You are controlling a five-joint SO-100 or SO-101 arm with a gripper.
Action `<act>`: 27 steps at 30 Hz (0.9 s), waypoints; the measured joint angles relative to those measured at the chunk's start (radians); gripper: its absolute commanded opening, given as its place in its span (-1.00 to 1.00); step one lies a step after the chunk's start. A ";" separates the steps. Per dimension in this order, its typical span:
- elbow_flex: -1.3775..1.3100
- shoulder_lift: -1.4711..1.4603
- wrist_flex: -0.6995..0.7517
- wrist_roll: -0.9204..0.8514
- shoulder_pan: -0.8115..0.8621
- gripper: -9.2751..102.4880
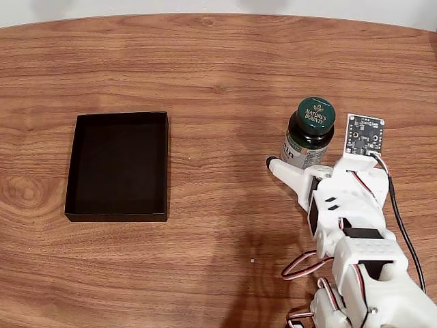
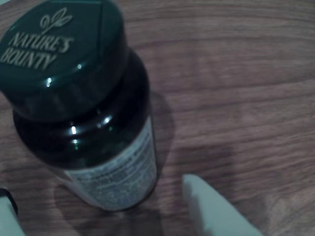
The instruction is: Pick up the pill bottle and place it in the black box.
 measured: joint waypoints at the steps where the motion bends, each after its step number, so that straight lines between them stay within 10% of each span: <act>1: 0.000 -0.014 -0.018 0.005 0.000 -0.08; 27: -0.121 -0.449 -0.348 -0.012 -0.021 -0.08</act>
